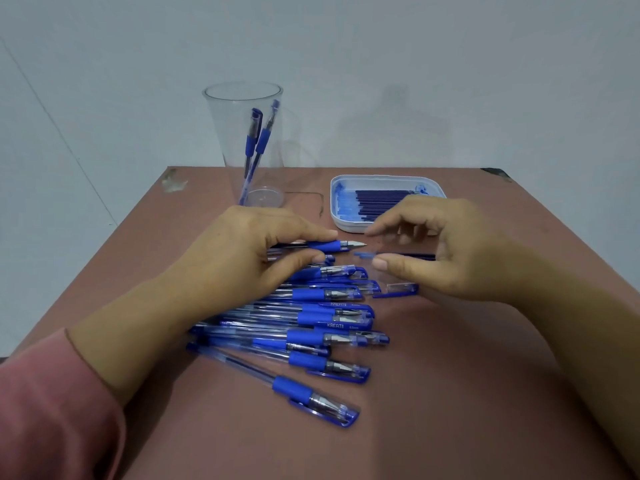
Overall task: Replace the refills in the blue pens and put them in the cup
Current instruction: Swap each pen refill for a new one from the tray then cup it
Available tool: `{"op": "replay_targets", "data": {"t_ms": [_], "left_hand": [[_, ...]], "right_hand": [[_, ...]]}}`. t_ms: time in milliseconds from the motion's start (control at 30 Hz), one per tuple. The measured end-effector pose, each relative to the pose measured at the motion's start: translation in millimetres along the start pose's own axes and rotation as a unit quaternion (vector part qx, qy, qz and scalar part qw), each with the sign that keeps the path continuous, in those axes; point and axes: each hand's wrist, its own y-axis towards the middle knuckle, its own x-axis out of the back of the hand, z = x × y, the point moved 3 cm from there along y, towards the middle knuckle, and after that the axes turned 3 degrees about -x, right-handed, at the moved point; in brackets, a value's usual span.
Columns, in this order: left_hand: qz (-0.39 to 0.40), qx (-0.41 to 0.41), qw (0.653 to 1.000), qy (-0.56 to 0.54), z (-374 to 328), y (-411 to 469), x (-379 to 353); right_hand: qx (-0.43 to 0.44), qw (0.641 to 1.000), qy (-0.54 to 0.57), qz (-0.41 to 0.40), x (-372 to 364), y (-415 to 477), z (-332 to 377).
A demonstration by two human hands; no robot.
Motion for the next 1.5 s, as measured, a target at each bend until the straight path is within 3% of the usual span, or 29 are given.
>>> {"op": "replay_targets", "data": {"t_ms": [267,633,800,1500], "left_hand": [[0.0,-0.015,1.0,-0.001,-5.4,-0.3,-0.4],[-0.01,0.0,1.0,0.0,-11.8,-0.6,-4.0],[-0.029,-0.009,0.999,0.017,-11.0,-0.1,0.0],[-0.028,-0.025,0.999,0.021,-9.4,-0.2,0.3]], "right_hand": [[0.034,0.997,0.028,-0.068,-18.4,5.3,7.9],[0.01,0.995,0.074,-0.06,-22.3,7.0,8.3],[-0.052,0.994,0.092,-0.04,-16.1,5.4,3.0],[-0.08,0.983,0.16,-0.039,-20.8,4.7,5.0]]}}
